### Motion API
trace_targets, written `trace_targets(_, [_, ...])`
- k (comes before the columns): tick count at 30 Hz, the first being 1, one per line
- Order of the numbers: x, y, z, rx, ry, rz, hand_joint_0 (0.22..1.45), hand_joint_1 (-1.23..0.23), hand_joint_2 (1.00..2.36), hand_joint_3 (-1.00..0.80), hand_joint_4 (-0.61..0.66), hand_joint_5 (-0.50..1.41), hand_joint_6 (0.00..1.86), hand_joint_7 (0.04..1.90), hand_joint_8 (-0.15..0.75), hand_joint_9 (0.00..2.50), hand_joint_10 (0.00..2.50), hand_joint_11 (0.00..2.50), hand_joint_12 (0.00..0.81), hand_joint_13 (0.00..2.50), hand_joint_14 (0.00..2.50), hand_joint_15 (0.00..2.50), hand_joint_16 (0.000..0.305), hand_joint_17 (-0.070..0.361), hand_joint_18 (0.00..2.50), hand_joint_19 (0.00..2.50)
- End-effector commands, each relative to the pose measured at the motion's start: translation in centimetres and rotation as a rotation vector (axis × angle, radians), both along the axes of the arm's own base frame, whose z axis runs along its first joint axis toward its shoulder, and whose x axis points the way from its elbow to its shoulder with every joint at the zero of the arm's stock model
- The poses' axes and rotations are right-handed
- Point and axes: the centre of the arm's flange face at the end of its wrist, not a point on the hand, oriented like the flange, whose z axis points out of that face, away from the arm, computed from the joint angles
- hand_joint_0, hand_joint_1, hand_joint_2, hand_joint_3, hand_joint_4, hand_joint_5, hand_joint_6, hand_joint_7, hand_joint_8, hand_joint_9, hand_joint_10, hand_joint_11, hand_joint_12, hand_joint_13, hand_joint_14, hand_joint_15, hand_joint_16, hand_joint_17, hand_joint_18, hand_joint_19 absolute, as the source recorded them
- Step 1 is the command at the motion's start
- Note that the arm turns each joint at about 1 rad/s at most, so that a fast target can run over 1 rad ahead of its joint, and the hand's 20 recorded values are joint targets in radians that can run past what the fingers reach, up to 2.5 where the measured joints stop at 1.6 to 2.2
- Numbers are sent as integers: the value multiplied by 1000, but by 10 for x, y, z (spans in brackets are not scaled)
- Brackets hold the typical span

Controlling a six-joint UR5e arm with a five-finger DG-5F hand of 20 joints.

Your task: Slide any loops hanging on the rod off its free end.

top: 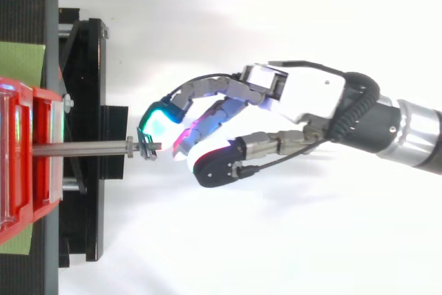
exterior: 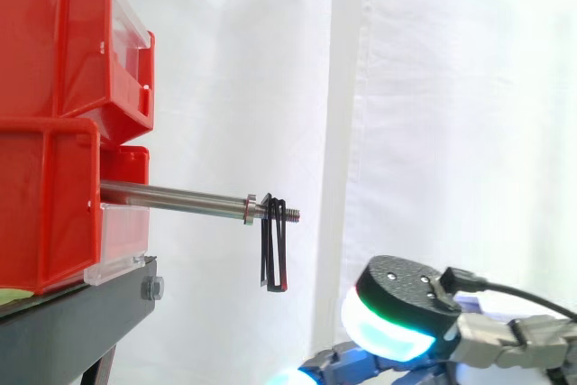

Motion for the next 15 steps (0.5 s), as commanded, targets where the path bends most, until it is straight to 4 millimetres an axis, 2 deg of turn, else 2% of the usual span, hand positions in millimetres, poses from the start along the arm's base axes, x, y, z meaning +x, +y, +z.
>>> trace_targets(1, [7, 0, -2, 3, -23, 5, 593, -584, 1010, -374, 326, -147, 503, 844, 315, 956, 8, 296, 312, 895, 9, 261, 45, 102, 810, 394])
trace_targets(5, [12, 1, 3, -15, -71, 0, 589, -608, 1009, -381, 325, -143, 503, 871, 314, 951, 8, 301, 314, 895, 9, 267, 45, 102, 812, 399])
trace_targets(10, [28, 3, -19, -30, -177, -8, 590, -610, 1008, -383, 330, -140, 503, 896, 315, 952, 10, 311, 313, 896, 10, 265, 45, 101, 811, 402])
trace_targets(15, [35, 5, -12, -45, -223, 11, 591, -619, 1008, -387, 337, -137, 503, 925, 315, 956, 8, 318, 315, 900, 9, 269, 45, 100, 814, 400])
